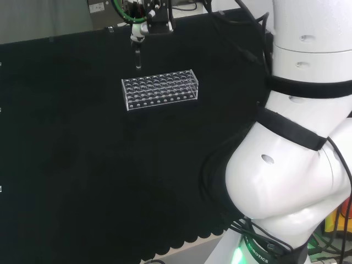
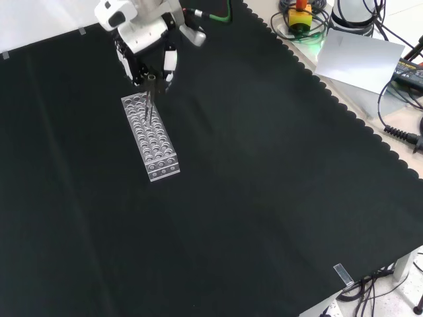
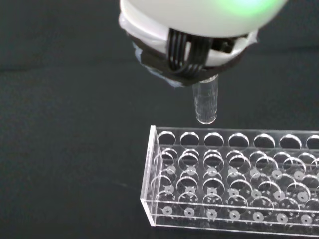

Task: Shake the test tube.

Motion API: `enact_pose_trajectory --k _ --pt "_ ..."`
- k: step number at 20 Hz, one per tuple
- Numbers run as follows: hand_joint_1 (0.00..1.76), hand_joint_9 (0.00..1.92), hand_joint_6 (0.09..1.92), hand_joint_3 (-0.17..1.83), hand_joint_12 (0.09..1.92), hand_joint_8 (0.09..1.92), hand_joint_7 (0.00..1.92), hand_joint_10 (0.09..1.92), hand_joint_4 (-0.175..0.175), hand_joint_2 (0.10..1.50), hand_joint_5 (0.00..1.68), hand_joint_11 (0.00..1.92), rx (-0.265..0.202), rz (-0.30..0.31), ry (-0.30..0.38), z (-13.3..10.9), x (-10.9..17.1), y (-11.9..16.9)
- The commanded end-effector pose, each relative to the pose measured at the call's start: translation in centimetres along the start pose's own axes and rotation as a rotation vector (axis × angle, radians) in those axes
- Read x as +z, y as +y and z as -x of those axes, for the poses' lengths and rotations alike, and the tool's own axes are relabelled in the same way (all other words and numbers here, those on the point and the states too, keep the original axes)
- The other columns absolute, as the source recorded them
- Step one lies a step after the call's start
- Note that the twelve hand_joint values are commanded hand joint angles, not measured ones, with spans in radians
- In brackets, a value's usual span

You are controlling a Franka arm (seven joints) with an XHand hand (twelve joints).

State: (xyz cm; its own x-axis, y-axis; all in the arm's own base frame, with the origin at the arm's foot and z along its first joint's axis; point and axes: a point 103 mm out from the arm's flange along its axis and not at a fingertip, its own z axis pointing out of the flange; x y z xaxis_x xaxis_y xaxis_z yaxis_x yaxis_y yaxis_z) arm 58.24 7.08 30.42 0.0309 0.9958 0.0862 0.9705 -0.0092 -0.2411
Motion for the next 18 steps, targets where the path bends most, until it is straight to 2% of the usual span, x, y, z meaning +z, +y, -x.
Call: enact_pose_trajectory --k 1,6,9,13,18 --pt "1.44 1.43 0.28 0.47 0.91 0.29 1.82 0.35 -0.175 0.69 1.42 1.26 -0.010 0.022 0.021 0.8 -3.0 -2.6" --pt "1.44 1.43 0.28 0.47 0.91 0.28 1.82 0.35 -0.175 0.68 1.42 1.26 0.006 0.027 0.051 1.1 -4.3 -4.1" --pt "1.44 1.43 0.28 0.48 0.91 0.28 1.82 0.35 -0.175 0.68 1.42 1.26 0.005 0.025 0.083 -0.1 -4.3 -4.9" --pt "1.44 1.43 0.29 0.48 0.91 0.28 1.82 0.35 -0.175 0.68 1.42 1.26 -0.036 0.012 0.131 -2.7 -4.4 -5.8" --pt "1.44 1.43 0.29 0.48 0.91 0.28 1.82 0.35 -0.175 0.68 1.42 1.26 -0.111 0.011 0.208 -6.0 -5.0 -7.1"
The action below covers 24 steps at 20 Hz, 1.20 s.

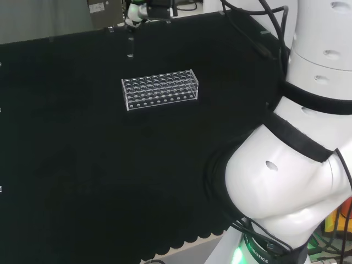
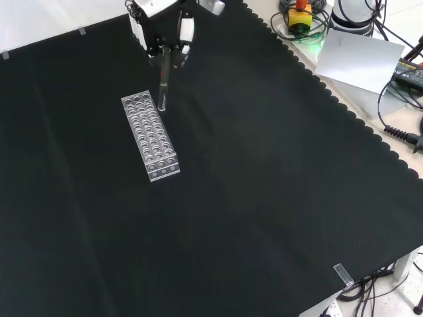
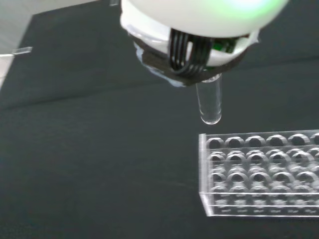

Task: Shake the test tube.

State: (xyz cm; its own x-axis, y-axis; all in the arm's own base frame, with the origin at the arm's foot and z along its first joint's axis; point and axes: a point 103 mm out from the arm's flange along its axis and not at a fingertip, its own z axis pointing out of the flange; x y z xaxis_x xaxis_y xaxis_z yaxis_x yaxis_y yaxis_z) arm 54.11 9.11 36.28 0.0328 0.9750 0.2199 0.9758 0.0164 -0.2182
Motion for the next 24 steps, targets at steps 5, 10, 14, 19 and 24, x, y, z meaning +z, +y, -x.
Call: enact_pose_trajectory --k 5,10,14,19,24 --pt "1.44 1.43 0.29 0.49 0.91 0.28 1.82 0.36 -0.175 0.68 1.42 1.26 -0.083 -0.009 0.078 -3.3 -0.3 -2.1" --pt "1.44 1.43 0.29 0.49 0.92 0.28 1.83 0.36 -0.175 0.68 1.42 1.25 0.028 0.007 0.002 2.3 -0.7 -2.5" --pt "1.44 1.42 0.29 0.49 0.92 0.27 1.83 0.36 -0.175 0.68 1.42 1.25 0.157 0.003 -0.093 8.3 -0.9 -3.2" --pt "1.44 1.42 0.29 0.49 0.92 0.27 1.83 0.36 -0.175 0.68 1.42 1.25 0.302 0.017 -0.207 14.9 -1.6 -4.4" --pt "1.44 1.42 0.30 0.49 0.92 0.27 1.83 0.36 -0.175 0.67 1.42 1.25 0.383 0.040 -0.278 18.9 -3.2 -5.2"
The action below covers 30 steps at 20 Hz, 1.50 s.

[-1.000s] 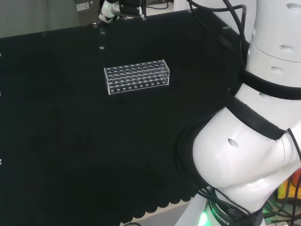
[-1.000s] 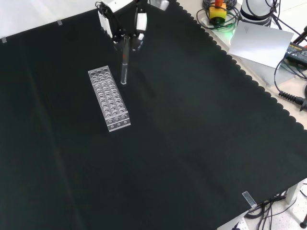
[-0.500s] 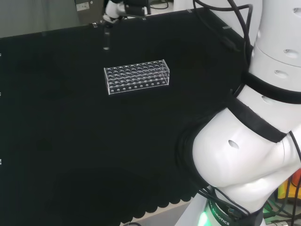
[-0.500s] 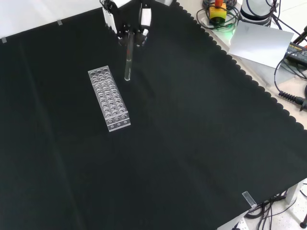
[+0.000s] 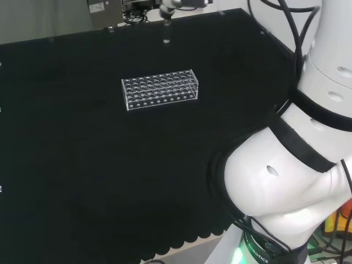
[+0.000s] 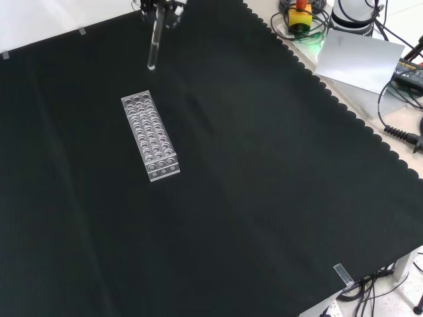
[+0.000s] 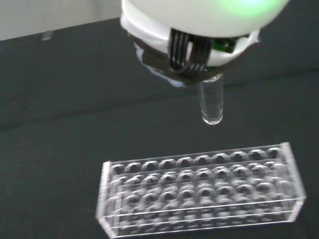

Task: Shake the test tube.

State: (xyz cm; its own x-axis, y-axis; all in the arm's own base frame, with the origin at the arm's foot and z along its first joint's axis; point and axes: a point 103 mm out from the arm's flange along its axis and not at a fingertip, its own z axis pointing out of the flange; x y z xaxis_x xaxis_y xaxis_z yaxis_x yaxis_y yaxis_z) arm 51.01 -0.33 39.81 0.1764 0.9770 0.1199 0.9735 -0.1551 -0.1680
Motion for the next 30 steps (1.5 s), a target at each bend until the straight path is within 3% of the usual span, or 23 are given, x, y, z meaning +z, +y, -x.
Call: enact_pose_trajectory --k 1,5,8,20,26,30 --pt "1.44 1.42 0.30 0.49 0.92 0.27 1.83 0.36 -0.175 0.67 1.42 1.25 0.218 -0.029 -0.218 10.7 2.1 0.2" --pt "1.44 1.42 0.30 0.49 0.92 0.27 1.83 0.36 -0.175 0.67 1.42 1.25 0.212 -0.044 -0.185 10.2 2.1 0.3" --pt "1.44 1.42 0.30 0.49 0.92 0.27 1.83 0.36 -0.175 0.67 1.42 1.25 0.165 -0.047 -0.158 7.5 2.6 0.6" --pt "1.44 1.42 0.30 0.50 0.92 0.27 1.83 0.37 -0.175 0.67 1.41 1.25 -0.157 -0.083 -0.003 -9.3 4.5 0.2" --pt "1.44 1.42 0.31 0.50 0.92 0.27 1.83 0.37 -0.175 0.67 1.41 1.25 -0.276 -0.089 0.072 -14.9 3.8 -0.6" --pt "1.44 1.42 0.31 0.50 0.92 0.26 1.83 0.37 -0.175 0.67 1.41 1.25 -0.308 -0.085 0.087 -16.4 3.4 -0.7"
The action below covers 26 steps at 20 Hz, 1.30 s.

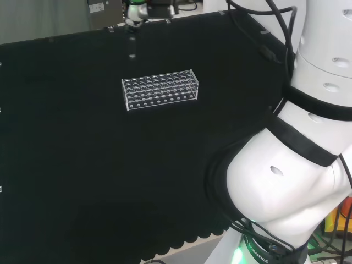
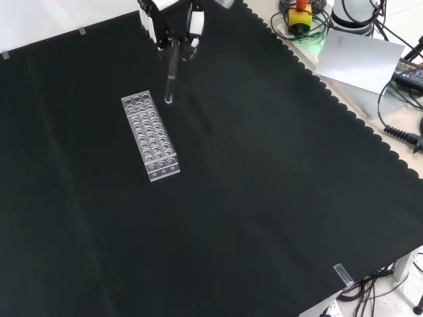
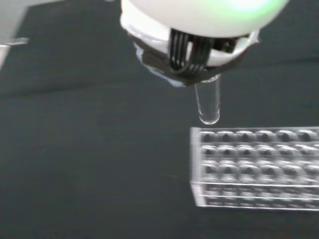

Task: Shake the test tube.

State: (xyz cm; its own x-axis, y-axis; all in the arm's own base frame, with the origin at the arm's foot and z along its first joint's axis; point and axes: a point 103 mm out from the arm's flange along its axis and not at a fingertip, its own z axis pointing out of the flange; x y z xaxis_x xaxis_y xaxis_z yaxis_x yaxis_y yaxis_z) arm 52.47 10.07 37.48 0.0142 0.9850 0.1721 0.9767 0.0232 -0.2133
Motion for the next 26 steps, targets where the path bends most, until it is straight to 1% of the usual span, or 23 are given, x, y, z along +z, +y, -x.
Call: enact_pose_trajectory --k 1,3,6,11,15,20,23,25,26 --pt "1.44 1.42 0.31 0.50 0.92 0.26 1.83 0.37 -0.175 0.67 1.41 1.25 -0.138 -0.008 0.061 -6.1 -0.1 0.3" --pt "1.44 1.42 0.31 0.50 0.92 0.26 1.83 0.37 -0.175 0.68 1.41 1.25 -0.120 -0.009 0.047 -5.4 0.0 0.5" --pt "1.44 1.42 0.31 0.50 0.92 0.26 1.83 0.37 -0.175 0.68 1.41 1.25 -0.064 -0.012 0.027 -2.5 0.3 0.6" --pt "1.44 1.42 0.31 0.50 0.92 0.26 1.83 0.38 -0.175 0.67 1.41 1.25 0.073 -0.025 -0.048 4.2 1.0 0.5" --pt "1.44 1.42 0.31 0.50 0.92 0.26 1.83 0.38 -0.175 0.67 1.41 1.25 0.199 -0.034 -0.117 10.6 1.2 -0.3" --pt "1.44 1.42 0.31 0.50 0.92 0.26 1.83 0.38 -0.175 0.67 1.41 1.25 0.357 -0.029 -0.176 18.1 0.6 -1.9" --pt "1.44 1.42 0.31 0.50 0.92 0.26 1.83 0.38 -0.175 0.67 1.41 1.25 0.426 -0.020 -0.206 21.5 -0.3 -2.8" --pt "1.44 1.42 0.32 0.50 0.92 0.26 1.83 0.38 -0.175 0.67 1.41 1.25 0.455 -0.011 -0.221 22.9 -0.8 -3.2" --pt "1.44 1.41 0.32 0.50 0.92 0.26 1.83 0.38 -0.175 0.67 1.41 1.25 0.462 -0.006 -0.223 23.2 -1.0 -3.3"
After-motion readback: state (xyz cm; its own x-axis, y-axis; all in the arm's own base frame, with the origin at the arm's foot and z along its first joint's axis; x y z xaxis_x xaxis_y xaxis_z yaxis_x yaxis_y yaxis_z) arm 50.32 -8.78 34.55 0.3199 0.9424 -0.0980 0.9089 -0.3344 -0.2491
